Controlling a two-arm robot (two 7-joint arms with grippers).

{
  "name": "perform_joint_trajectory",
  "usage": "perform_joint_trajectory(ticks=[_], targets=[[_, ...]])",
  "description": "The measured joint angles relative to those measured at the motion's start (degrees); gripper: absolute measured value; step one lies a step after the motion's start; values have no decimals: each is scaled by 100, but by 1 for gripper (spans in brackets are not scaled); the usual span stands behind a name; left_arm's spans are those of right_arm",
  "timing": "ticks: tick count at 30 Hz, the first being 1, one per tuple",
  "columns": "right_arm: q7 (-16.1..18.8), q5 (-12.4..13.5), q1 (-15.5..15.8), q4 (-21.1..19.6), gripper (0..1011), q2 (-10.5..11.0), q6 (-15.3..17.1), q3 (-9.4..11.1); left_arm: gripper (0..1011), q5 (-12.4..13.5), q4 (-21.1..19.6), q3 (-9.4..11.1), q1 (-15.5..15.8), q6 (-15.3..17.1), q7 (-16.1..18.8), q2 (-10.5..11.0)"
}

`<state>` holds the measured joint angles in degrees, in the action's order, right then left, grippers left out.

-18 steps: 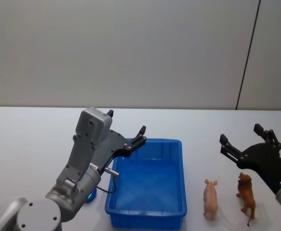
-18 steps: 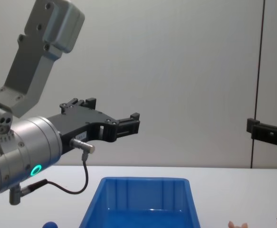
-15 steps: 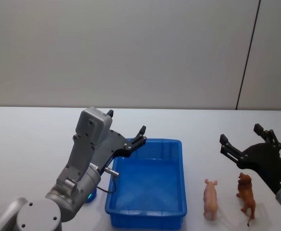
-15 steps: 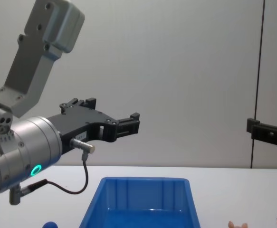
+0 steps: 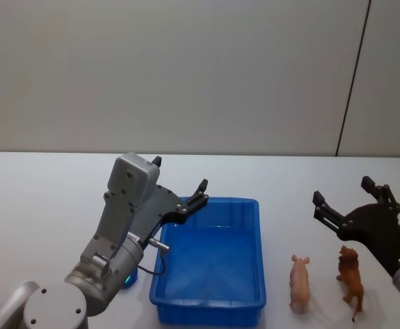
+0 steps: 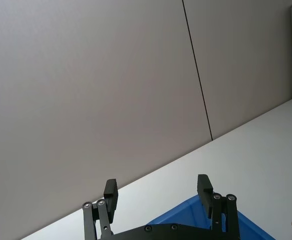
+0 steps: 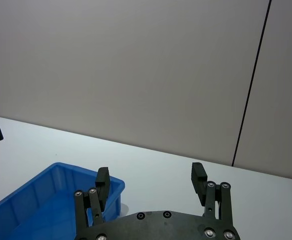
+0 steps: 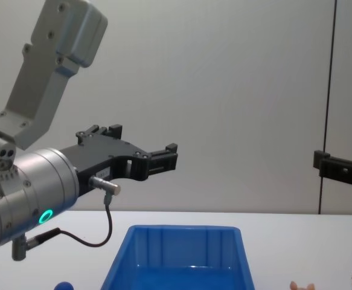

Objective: Pick up the two dolls from the table and place them into the box.

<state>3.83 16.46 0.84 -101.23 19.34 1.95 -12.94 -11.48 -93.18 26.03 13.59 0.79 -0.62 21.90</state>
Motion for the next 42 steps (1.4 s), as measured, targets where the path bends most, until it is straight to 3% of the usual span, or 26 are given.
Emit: perform_joint_trajectory(ticks=[24,42], targets=[[-63,-70,-6,9,1001,-17,25,3,1001,0,0,0,0,0,0,0],[-507,-447,70,160,1001,-57,589,-6,1001,0,0,0,0,0,0,0]])
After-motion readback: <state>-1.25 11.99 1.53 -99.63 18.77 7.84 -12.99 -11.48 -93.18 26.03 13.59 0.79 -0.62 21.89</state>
